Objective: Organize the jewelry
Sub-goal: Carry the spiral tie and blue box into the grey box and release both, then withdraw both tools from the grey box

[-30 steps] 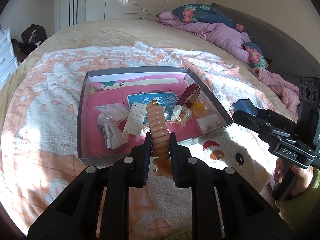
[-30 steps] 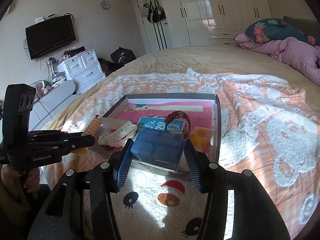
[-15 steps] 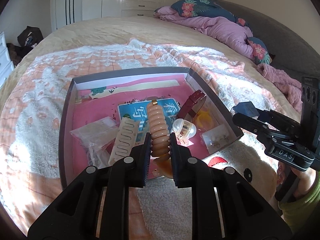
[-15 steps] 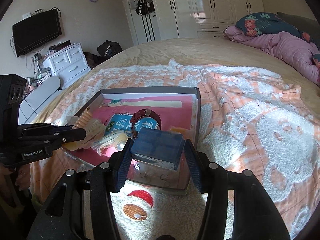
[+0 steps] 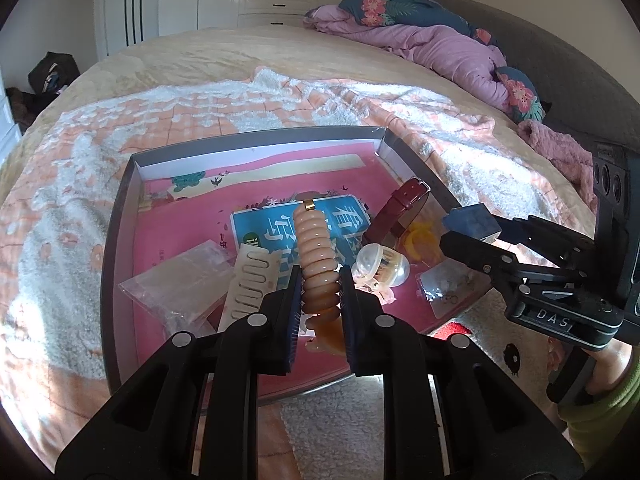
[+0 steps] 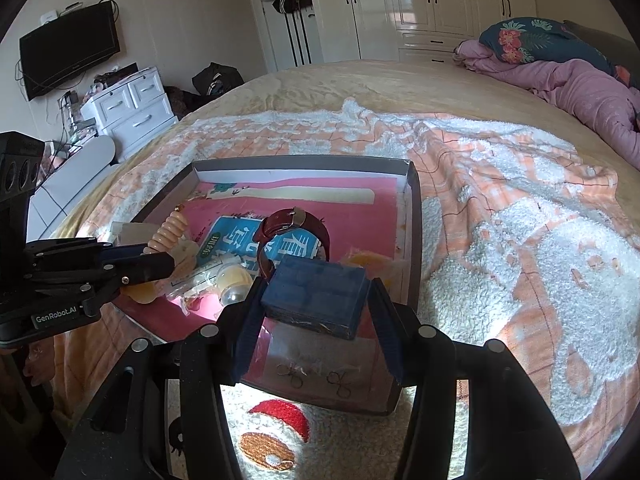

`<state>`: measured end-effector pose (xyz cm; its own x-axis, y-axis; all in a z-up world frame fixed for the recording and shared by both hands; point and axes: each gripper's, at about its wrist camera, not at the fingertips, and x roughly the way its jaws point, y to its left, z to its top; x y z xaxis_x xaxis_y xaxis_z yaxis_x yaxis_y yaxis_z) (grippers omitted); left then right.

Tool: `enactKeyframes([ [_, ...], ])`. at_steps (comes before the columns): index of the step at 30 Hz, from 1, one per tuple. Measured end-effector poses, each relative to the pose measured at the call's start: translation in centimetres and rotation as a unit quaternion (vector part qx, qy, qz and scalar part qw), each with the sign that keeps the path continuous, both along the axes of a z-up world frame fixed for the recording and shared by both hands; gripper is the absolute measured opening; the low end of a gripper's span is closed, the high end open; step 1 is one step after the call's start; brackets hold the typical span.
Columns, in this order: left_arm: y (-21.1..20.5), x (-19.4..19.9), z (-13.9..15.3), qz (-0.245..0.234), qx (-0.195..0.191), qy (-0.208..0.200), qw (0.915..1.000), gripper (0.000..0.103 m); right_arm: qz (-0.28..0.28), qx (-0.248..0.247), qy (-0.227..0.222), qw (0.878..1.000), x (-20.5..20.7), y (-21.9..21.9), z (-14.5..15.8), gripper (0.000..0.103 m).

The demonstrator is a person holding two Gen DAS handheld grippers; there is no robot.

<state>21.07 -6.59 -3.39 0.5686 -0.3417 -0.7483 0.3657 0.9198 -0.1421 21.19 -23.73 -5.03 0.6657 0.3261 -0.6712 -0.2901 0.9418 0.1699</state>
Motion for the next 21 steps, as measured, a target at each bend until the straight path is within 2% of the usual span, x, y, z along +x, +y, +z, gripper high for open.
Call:
enactKeyframes([
  [3,0.1,0.0,-0.1,0.001,-0.002,0.002,1.0,0.011,-0.003,0.006,0.007,1.0,0.1,0.1,-0.2,0.052],
  [5,0.2,0.0,-0.1,0.0,-0.004,0.004,1.0,0.011,-0.007,0.012,0.008,1.0,-0.1,0.0,-0.1,0.065],
  [14,0.0,0.0,-0.3,-0.002,0.001,0.003,1.0,0.012,-0.025,0.033,0.0,0.999,-2.4,-1.7,0.9,0.08],
  [16,0.1,0.0,-0.3,-0.001,0.002,0.002,1.0,0.02,-0.028,0.039,-0.004,0.999,-3.4,-2.2,1.3,0.085],
  [17,0.1,-0.2,-0.3,-0.001,0.002,0.001,1.0,0.028,-0.03,0.04,-0.007,0.999,-4.0,-2.5,1.6,0.088],
  [20,0.1,-0.5,0.1,-0.001,0.003,-0.003,1.0,0.037,-0.035,0.045,-0.018,0.998,-5.7,-3.2,2.4,0.091],
  [21,0.2,-0.7,0.4,0.001,0.003,-0.006,1.0,0.044,-0.037,0.045,-0.022,0.998,-6.4,-3.5,2.7,0.093],
])
